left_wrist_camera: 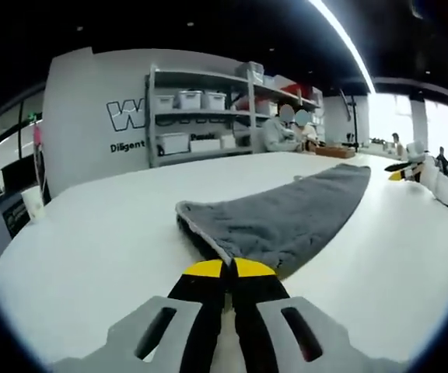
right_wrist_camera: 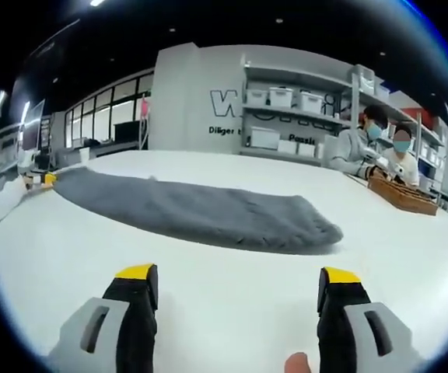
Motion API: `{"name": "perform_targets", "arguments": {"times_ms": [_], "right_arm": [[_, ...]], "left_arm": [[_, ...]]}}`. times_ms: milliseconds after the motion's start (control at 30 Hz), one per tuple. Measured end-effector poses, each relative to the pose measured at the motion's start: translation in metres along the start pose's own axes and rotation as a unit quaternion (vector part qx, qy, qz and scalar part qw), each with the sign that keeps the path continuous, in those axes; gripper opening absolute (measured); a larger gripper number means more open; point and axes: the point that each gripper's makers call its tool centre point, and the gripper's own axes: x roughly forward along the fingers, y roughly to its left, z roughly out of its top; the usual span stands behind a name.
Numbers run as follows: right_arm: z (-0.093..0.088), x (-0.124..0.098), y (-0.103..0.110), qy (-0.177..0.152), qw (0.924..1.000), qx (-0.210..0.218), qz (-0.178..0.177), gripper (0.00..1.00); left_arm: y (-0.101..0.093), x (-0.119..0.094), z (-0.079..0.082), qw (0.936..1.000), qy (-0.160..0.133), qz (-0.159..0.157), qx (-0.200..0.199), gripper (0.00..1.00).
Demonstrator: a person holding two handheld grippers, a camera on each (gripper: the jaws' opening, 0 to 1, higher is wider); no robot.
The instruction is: Open the folded towel by lifting each exposed corner and separating the folded layers until the towel lies flat within the target outline without major curled edges
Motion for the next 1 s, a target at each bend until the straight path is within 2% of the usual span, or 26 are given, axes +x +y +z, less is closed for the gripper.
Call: {"name": "perform_targets", "arguments": {"times_ms": [200, 567, 733, 1000], "right_arm": [[-0.002, 0.000, 0.002, 0.002, 1.0000, -0.001, 0.001, 0.84], [-0.005, 0.002, 0.001, 0.007, 1.0000, 0.000, 0.000, 0.83], [-0.006, 0.002, 0.002, 0.009, 1.0000, 0.000, 0.001, 0.83], [-0.007, 0.002, 0.001, 0.011, 0.9999, 0.002, -0.001, 0.82]], "left_arm": [[0.024, -0.014, -0.007, 0.9991, 0.000, 0.036, -0.021, 0.02], [0.052, -0.034, -0.012, 0.9942, -0.002, 0.096, -0.048, 0.02], [0.063, -0.042, -0.016, 0.9908, -0.002, 0.122, -0.057, 0.02], [0.071, -0.054, -0.021, 0.9858, 0.000, 0.154, -0.069, 0.02]]}}
